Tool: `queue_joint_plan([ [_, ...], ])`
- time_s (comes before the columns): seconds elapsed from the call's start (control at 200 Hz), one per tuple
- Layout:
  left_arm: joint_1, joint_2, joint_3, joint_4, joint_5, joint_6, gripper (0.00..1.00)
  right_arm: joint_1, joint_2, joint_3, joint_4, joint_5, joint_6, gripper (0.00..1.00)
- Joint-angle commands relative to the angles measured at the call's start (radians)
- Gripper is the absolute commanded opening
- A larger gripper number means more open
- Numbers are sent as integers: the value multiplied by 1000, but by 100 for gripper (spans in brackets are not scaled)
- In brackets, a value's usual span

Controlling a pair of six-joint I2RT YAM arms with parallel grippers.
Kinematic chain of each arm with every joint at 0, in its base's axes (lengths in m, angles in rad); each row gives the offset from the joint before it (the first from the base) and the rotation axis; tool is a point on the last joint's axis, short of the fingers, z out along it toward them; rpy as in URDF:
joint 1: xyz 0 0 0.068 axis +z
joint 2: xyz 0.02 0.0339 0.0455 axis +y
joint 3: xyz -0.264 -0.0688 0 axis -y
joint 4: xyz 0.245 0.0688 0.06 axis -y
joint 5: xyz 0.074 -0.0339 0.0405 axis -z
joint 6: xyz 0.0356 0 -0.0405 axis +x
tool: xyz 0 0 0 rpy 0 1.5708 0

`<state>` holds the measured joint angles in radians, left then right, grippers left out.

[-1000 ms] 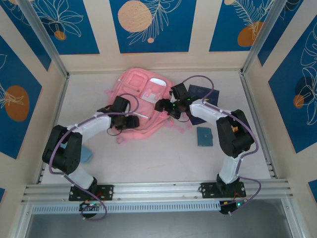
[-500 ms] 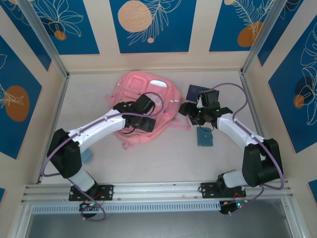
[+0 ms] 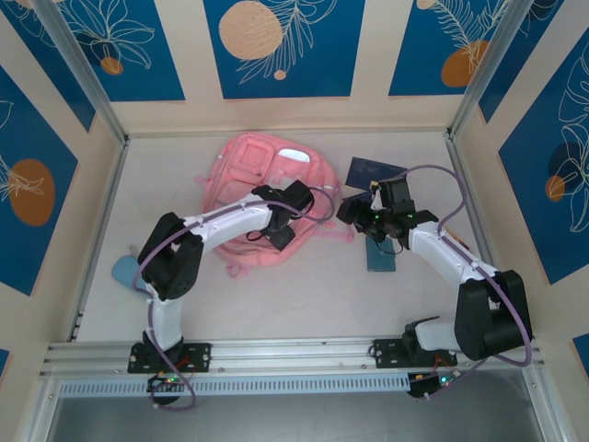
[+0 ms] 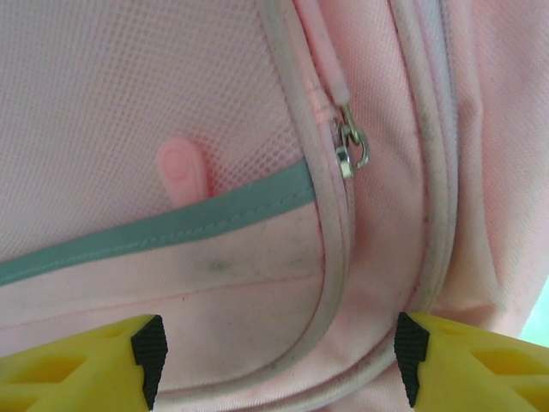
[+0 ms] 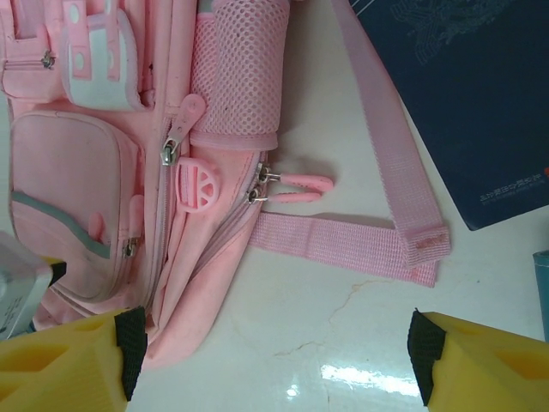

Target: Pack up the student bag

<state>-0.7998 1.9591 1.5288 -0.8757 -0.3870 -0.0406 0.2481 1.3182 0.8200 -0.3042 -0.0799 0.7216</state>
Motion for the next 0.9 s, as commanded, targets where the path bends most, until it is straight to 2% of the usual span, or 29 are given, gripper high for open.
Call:
queue_joint_plan([
  [0.0,4,58,57,-19,-65,55,70,-3,-20,-19,3,-26,4,81],
  [0.215,16,94,72,4,-85,71,60,-3,-33,-35,4,-11,-9,79],
  [0.46,28,93,81,-4,-58,66,27,-2,-35,-44,16,8,-30,77],
  [0.555,37,31,67,8,-32,59,18,3,-36,-42,18,17,-73,77],
  [0.715,57,-130,40,48,-20,43,11,46,-40,-40,45,26,-228,76],
  [0.895,85,-288,28,98,-10,23,8,69,11,7,66,-88,-343,73],
])
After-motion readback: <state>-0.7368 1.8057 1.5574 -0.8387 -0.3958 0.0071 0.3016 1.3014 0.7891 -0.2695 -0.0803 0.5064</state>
